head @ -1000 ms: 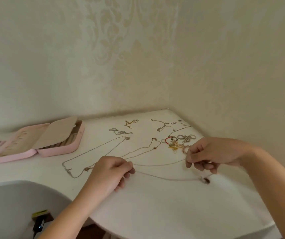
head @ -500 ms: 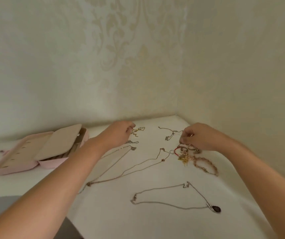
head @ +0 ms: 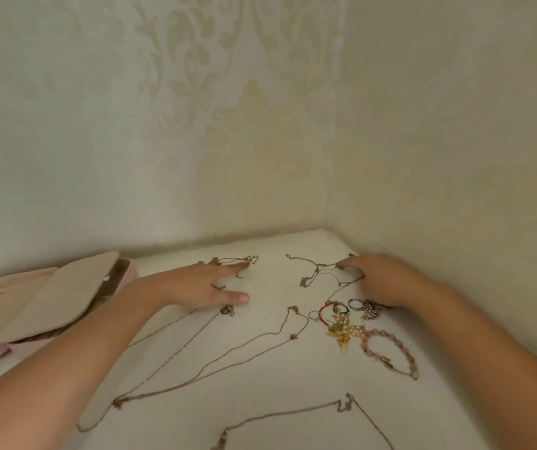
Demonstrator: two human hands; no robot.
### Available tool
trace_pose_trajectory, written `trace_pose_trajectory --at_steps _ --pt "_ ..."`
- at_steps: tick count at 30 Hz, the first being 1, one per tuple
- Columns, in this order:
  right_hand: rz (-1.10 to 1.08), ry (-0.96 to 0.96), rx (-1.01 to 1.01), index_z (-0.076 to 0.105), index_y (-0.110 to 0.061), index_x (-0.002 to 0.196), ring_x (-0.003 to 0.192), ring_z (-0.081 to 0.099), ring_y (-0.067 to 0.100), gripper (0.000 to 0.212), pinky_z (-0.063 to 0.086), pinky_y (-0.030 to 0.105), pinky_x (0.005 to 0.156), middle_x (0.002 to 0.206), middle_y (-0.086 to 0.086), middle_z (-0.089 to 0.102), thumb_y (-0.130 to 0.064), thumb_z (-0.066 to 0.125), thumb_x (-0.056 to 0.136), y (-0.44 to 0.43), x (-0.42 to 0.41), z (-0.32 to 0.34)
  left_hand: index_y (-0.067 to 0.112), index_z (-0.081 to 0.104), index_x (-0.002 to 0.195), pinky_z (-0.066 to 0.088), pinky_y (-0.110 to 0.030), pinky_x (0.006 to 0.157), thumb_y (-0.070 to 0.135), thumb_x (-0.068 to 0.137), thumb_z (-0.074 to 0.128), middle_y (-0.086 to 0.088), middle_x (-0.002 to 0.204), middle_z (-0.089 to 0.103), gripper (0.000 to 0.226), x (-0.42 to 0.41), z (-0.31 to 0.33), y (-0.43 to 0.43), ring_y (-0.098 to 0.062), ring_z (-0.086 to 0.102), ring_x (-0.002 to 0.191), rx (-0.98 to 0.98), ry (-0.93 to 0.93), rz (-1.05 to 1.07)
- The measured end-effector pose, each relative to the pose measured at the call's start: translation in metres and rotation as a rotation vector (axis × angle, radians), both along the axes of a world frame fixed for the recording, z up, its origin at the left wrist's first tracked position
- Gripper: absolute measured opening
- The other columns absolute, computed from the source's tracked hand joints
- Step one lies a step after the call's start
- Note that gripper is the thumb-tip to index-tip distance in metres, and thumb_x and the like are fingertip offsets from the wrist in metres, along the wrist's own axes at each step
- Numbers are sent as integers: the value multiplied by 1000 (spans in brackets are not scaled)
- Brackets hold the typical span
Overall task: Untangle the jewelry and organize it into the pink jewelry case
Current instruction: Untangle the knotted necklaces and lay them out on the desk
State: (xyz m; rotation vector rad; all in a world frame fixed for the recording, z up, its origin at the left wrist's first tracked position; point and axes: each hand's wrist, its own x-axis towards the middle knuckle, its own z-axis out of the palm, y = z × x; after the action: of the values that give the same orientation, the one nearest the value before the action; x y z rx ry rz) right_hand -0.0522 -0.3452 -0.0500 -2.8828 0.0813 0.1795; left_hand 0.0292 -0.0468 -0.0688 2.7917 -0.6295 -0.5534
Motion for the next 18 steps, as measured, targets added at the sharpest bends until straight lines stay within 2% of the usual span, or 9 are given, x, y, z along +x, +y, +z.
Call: trace_pose_trajectory --at_steps 1,3,5,7,8,11,14,16,18 --pt "-2 -1 -10 38 -30 145 121 50 21 63 35 15 66 149 4 38 3 34 91 0 2 0 55 15 145 19 -32 115 90 63 42 3 156 26 94 2 2 1 -19 20 146 -100 -34 35" --pt "-19 2 -30 40 -29 144 117 53 21 62 36 14 58 148 4 40 3 33 91 1 7 1 37 33 146 33 -24 97 53 92 50 2 136 53 59 12 4 1 -16 48 122 -283 -183 144" --pt "-35 12 -60 42 -27 142 118 52 22 56 43 19 70 146 5 41 0 34 94 4 14 3 21 57 130 36 -22 84 26 98 51 -1 119 65 33 27 3 2 -15 56 101 -349 -368 256" --pt "-39 3 -105 47 -23 139 123 49 22 47 42 24 91 143 4 45 -4 36 97 8 22 6 15 71 105 38 -21 78 20 93 60 -1 106 70 18 40 -2 3 -14 58 93 -391 -424 309" --pt "-38 -14 -111 51 -21 137 124 49 21 45 41 26 96 141 4 49 -6 38 97 10 28 8 15 73 97 39 -20 72 21 89 66 1 97 71 13 45 -5 2 -13 59 89 -410 -402 313" --pt "-24 -62 -48 57 -19 131 122 51 20 39 40 25 98 137 3 53 -8 43 96 16 44 12 14 74 86 39 -13 60 22 83 74 8 78 66 8 53 -4 -6 -11 59 78 -424 -298 286" --pt "40 -79 62 61 -18 126 122 52 17 36 39 19 94 136 1 54 -7 44 97 24 57 13 10 71 84 42 -24 64 25 92 63 2 74 62 19 59 1 -10 -15 54 71 -204 -238 219" --pt "81 -134 175 66 -18 119 115 56 14 33 39 14 85 130 0 60 -6 45 96 30 65 10 9 60 74 34 -21 52 27 98 53 -3 67 51 30 58 3 -11 -17 44 59 -88 -219 193" --pt "110 -162 254 67 -17 117 111 58 13 30 38 14 82 126 -1 62 -7 47 97 37 73 7 12 47 65 25 -18 42 25 100 48 0 58 41 37 55 2 -10 -14 35 51 -70 -220 178"
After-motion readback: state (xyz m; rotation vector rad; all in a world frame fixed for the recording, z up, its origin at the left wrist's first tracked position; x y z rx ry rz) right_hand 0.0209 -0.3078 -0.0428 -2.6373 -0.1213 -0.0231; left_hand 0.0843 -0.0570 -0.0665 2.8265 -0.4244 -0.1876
